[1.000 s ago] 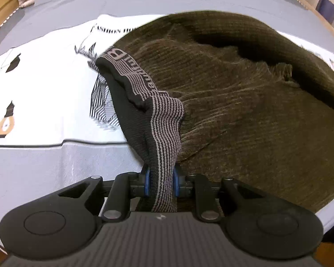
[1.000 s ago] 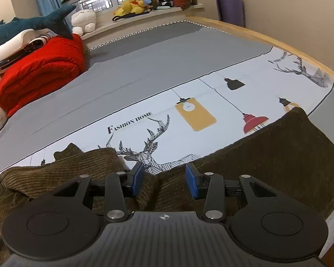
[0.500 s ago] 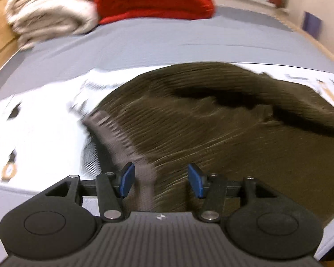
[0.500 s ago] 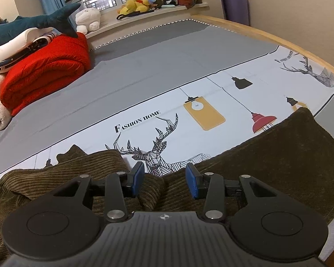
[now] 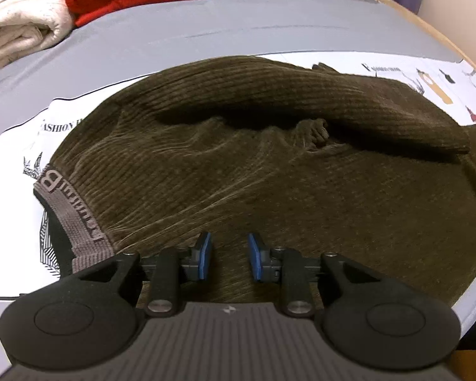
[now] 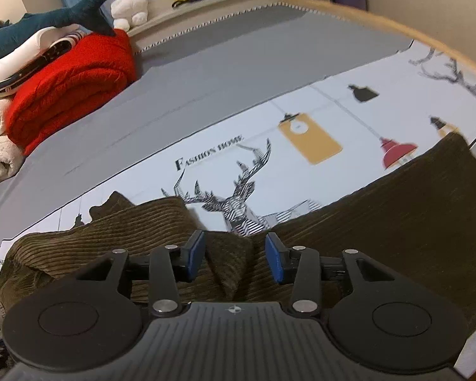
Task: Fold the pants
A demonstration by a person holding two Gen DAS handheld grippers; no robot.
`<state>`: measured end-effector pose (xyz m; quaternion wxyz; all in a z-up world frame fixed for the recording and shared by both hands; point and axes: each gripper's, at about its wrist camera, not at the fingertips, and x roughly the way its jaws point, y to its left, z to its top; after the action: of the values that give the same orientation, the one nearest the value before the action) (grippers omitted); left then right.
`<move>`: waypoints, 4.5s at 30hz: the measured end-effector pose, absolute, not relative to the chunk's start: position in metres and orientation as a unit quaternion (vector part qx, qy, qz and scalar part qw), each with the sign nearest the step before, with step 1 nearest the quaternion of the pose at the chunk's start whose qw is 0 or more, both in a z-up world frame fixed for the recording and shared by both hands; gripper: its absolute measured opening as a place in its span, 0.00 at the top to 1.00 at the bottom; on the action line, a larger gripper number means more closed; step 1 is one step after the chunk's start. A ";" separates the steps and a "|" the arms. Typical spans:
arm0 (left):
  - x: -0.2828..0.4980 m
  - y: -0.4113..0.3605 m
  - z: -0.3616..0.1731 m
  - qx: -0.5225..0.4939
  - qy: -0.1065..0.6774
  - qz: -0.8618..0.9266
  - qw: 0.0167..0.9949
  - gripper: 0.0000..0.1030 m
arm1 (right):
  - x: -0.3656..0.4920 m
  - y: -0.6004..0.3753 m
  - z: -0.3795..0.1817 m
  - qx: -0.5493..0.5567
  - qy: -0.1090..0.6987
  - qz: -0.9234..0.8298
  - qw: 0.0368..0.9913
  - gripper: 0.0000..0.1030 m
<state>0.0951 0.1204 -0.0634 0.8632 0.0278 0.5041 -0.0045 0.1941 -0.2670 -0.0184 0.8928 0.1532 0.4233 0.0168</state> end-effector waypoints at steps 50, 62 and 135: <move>0.122 0.104 -0.072 0.005 0.502 0.000 0.865 0.65 | 0.204 -0.157 -0.026 0.022 0.440 0.372 0.817 0.90; 0.125 0.094 -0.074 0.004 0.498 -0.009 0.867 0.62 | 0.212 -0.166 -0.028 0.042 0.479 0.351 0.804 0.85; 0.127 0.093 -0.074 0.001 0.499 -0.023 0.866 0.51 | 0.298 -0.235 -0.090 0.016 0.538 0.229 0.811 0.73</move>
<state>0.1272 0.0929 -0.0743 0.8664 0.0007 0.4989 -0.0234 0.2982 -0.2347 -0.0896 0.8111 0.0165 0.5378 0.2292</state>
